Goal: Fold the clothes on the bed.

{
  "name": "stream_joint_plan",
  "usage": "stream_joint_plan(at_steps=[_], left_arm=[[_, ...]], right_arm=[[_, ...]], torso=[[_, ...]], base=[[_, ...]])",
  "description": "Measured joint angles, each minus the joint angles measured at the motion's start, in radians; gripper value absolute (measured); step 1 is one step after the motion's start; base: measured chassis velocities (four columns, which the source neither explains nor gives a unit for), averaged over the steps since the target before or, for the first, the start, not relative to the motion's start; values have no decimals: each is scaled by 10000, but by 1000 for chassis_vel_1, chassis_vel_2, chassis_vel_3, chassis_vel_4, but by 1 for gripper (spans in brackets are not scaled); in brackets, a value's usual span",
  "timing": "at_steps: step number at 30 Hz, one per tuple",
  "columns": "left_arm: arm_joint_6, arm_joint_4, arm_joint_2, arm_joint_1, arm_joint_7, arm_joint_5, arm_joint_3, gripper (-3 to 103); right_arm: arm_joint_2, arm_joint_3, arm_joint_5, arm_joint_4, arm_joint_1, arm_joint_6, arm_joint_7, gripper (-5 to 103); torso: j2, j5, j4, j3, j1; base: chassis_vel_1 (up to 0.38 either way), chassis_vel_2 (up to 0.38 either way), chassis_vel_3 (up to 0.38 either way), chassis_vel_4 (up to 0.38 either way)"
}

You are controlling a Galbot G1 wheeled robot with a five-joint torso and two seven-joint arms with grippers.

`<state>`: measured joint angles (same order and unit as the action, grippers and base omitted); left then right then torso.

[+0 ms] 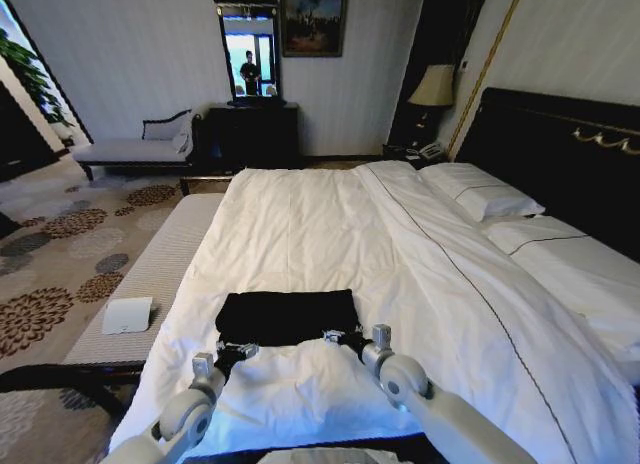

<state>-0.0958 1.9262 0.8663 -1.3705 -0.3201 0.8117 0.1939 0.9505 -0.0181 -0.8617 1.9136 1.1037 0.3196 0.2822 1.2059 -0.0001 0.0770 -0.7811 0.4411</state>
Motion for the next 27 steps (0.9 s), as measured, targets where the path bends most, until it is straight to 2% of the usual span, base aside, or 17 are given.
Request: stream_joint_plan(at_steps=[8,13,19,23,27], left_arm=[[103,-1138,456,1241,-64,-165,-61,100],[177,-2085,964,1456,-6,-343,-123,100],[273,-2736,1198,1430,173,-605,-81,100],[505,-3402,1340,1391,453,-829,75,100],[618,-3531,1407,1276,517,-895,218,100]], right_arm=[[745,-638,944,-1393,-944,-333,-267,100],[1565,-1050,2587,-2724,-1060,-900,-655,100],[1554,-944,3175,-3250,-806,-1174,-823,100],[1245,-753,3537,-3422,-524,-1314,-903,100],[1085,-585,3571,-3331,-314,-1320,-900,100]], torso=[[-1,0,2,-2,1],[-1,1,-1,-2,1],[0,1,0,-2,2],[-1,0,0,-1,1],[-1,0,2,-1,1]], base=[[0,0,0,0],[0,0,0,0],[0,0,0,0],[0,0,0,0],[0,0,0,0]])
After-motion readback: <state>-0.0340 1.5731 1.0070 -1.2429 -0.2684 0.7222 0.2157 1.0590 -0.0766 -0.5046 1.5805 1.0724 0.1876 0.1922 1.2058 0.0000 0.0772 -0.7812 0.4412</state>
